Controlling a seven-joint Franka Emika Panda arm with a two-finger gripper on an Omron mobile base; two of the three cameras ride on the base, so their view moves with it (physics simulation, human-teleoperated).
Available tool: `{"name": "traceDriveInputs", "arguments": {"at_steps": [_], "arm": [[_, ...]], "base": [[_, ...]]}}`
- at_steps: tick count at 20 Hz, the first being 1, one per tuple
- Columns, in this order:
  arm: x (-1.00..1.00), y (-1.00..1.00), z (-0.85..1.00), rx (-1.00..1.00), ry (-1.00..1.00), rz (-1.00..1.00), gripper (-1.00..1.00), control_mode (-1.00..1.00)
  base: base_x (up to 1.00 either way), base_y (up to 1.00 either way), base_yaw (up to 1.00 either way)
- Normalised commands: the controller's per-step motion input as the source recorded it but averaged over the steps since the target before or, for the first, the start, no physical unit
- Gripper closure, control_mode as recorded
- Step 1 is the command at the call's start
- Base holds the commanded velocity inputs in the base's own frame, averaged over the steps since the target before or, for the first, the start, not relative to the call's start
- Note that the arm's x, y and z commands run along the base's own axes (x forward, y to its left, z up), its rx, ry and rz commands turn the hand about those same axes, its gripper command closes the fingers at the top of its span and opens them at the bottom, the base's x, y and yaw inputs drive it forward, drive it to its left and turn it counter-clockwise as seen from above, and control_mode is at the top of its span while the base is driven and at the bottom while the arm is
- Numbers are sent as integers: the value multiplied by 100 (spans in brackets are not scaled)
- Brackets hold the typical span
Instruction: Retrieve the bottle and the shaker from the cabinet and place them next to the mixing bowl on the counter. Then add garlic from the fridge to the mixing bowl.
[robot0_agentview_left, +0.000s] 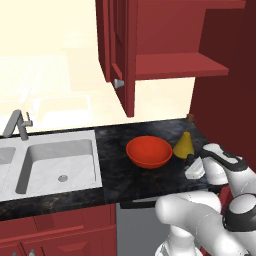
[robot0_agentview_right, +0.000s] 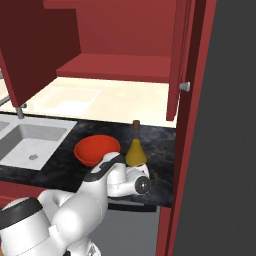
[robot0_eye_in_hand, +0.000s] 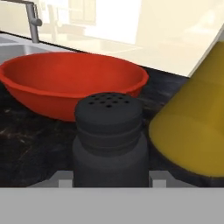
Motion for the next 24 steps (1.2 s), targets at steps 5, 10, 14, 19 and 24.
{"name": "traceDriveInputs", "arguments": {"at_steps": [5,10,14,19,24], "arm": [[0,10,-6,3,0,2,100,-100],[0,12,-12,12,0,1,100,-100],[14,0,-5,24,0,0,100,-100],[11,0,-1,11,0,0,100,-100],[0,5,-14,0,-3,0,100,-100]], "base": [[0,0,0],[0,0,0],[0,0,0],[0,0,0],[0,0,0]]}}
